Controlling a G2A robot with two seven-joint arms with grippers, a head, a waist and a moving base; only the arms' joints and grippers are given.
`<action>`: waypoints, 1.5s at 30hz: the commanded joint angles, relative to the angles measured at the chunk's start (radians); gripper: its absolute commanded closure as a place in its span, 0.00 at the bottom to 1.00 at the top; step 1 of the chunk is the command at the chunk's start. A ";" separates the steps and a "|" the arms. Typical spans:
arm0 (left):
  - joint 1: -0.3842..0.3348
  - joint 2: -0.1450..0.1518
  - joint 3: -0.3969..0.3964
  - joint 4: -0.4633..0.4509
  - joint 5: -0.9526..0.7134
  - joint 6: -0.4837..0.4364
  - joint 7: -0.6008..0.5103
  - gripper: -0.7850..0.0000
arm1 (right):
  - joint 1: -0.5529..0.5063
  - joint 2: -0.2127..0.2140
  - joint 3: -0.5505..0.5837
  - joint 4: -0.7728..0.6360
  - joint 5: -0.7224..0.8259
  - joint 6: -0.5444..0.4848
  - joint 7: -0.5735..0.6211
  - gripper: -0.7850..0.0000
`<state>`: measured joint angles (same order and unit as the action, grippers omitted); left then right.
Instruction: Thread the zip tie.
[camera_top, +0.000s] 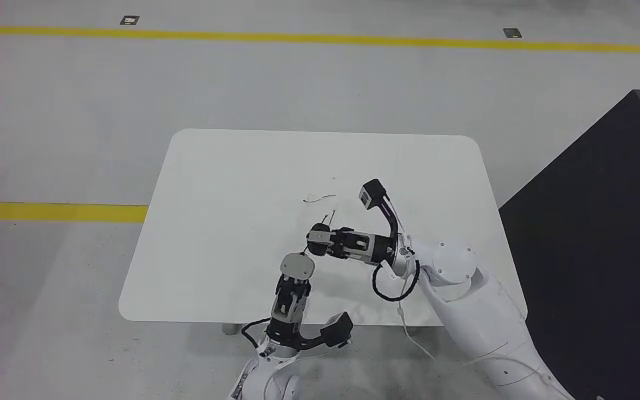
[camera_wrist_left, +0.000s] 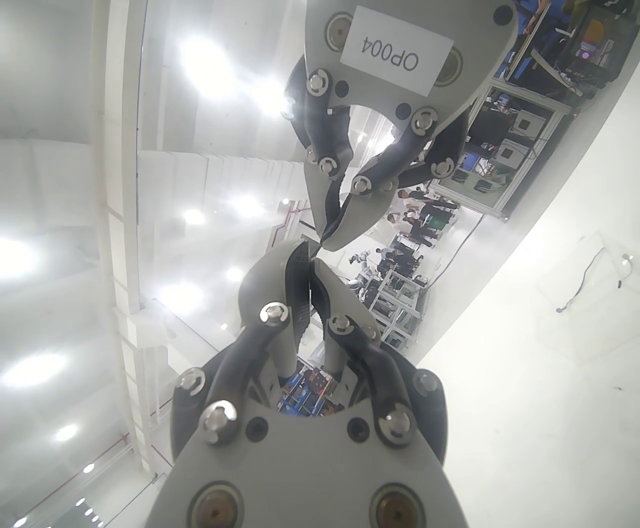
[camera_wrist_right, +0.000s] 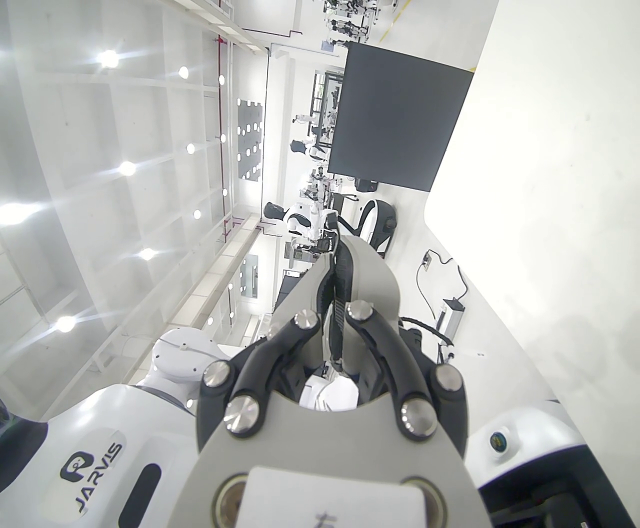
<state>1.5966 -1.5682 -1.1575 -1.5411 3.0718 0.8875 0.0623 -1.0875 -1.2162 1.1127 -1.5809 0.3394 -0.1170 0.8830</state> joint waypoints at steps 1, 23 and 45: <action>0.001 -0.002 -0.001 0.001 0.000 0.000 0.002 1.00 | 0.000 0.000 0.000 0.000 0.002 -0.001 0.001 1.00; 0.005 -0.025 0.003 -0.015 0.000 -0.016 -0.064 0.00 | -0.047 0.029 0.165 -0.106 -0.163 -0.099 -0.161 1.00; 0.022 0.016 -0.149 -0.018 0.000 -0.173 -0.007 0.00 | -0.199 0.072 0.372 -0.316 -0.899 -0.278 -0.414 1.00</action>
<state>1.6074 -1.5553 -1.3019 -1.5494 3.0718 0.7488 0.0736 -1.2614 -1.1476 1.4681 -1.8610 -0.4105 -0.3915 0.5037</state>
